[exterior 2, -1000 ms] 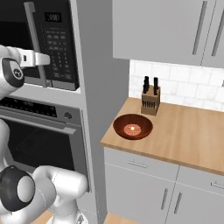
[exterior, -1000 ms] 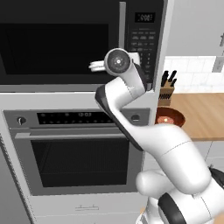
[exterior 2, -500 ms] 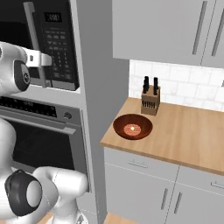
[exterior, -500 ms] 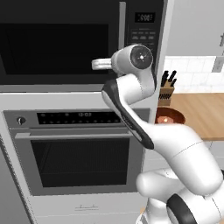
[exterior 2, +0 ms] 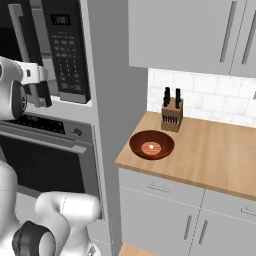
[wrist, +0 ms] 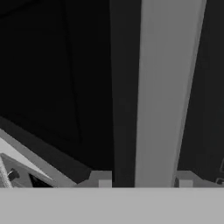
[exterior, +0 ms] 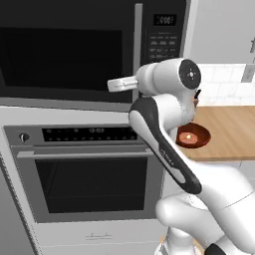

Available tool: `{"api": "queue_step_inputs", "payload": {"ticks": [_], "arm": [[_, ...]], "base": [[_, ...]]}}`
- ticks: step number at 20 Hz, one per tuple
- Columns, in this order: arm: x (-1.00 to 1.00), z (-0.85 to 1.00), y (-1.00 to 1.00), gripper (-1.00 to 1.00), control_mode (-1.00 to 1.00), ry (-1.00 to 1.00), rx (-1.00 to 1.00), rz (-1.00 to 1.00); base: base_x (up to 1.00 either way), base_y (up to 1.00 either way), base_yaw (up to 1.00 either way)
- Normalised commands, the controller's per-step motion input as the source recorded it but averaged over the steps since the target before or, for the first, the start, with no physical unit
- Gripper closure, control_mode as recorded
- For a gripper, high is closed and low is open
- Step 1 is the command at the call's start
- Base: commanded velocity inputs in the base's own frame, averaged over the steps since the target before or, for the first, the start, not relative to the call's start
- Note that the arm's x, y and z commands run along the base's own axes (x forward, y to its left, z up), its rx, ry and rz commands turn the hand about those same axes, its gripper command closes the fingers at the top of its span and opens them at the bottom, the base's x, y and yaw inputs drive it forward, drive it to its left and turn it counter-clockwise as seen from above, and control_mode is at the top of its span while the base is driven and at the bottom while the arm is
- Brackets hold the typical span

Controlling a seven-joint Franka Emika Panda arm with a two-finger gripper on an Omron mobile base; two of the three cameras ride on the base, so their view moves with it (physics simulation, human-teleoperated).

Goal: Open the microwave, place the bowl with waffle inside the microwave, then close the microwave door and turn it on.

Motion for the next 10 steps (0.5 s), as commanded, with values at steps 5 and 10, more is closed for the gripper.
{"api": "queue_step_inputs", "payload": {"ticks": [5, 10], "arm": [[-1.00, 0.00, 1.00, 1.00, -1.00, 0.00, -0.03, 0.16], [-1.00, 0.00, 1.00, 1.00, -1.00, 0.05, -0.09, 0.20]], "base": [[0.00, 0.00, 0.00], [0.00, 0.00, 0.00]]}}
